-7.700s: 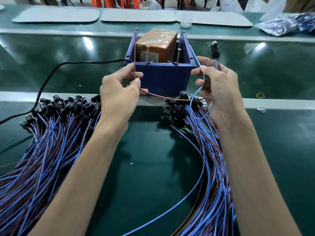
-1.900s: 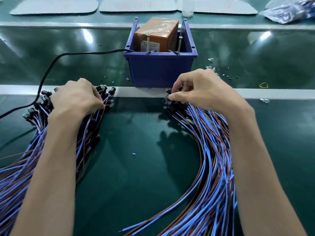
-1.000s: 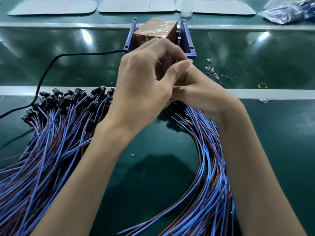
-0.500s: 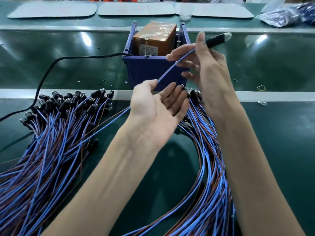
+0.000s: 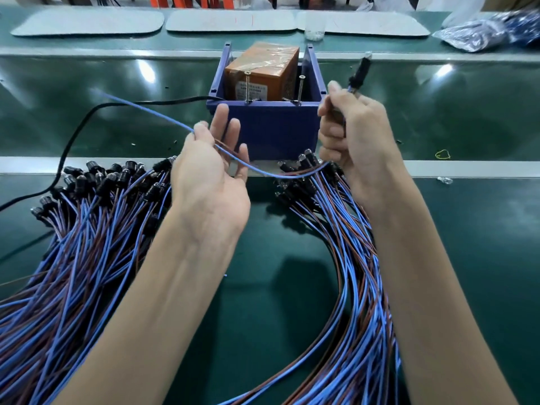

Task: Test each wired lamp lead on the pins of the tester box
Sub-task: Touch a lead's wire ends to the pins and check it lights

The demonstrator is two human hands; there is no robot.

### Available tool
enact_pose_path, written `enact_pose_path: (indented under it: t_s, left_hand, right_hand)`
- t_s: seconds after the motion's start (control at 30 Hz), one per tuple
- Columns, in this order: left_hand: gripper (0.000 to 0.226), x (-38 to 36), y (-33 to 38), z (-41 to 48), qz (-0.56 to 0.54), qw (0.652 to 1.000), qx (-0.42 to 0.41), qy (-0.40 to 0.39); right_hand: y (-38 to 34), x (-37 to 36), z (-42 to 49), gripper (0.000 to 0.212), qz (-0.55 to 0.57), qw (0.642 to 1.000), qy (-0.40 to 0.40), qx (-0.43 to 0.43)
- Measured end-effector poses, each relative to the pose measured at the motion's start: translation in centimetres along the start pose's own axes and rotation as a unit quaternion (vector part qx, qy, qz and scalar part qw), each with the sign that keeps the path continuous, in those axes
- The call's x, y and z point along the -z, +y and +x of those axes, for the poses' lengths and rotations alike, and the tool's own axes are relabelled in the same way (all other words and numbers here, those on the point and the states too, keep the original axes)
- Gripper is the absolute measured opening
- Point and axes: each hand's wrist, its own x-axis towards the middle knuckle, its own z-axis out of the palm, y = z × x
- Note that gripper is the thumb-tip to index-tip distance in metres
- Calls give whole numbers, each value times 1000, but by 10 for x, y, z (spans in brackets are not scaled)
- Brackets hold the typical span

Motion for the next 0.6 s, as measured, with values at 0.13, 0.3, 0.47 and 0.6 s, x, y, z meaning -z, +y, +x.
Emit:
enact_pose_path:
  t_s: [0.13, 0.3, 0.47, 0.6]
  left_hand:
    - [21, 2, 4, 1, 7, 999, -35, -28]
    - [18, 2, 6, -1, 169, 972, -36, -158]
    - [14, 5, 2, -4, 365, 888, -23, -278]
    - [14, 10, -2, 1, 414, 868, -7, -275]
  right_hand:
    - [2, 2, 0, 37, -68, 997, -19, -21]
    - [4, 2, -2, 37, -135, 990, -27, -17]
    - [4, 3, -2, 36, -90, 995, -28, -11]
    - [5, 4, -1, 33, -81, 996, -47, -9]
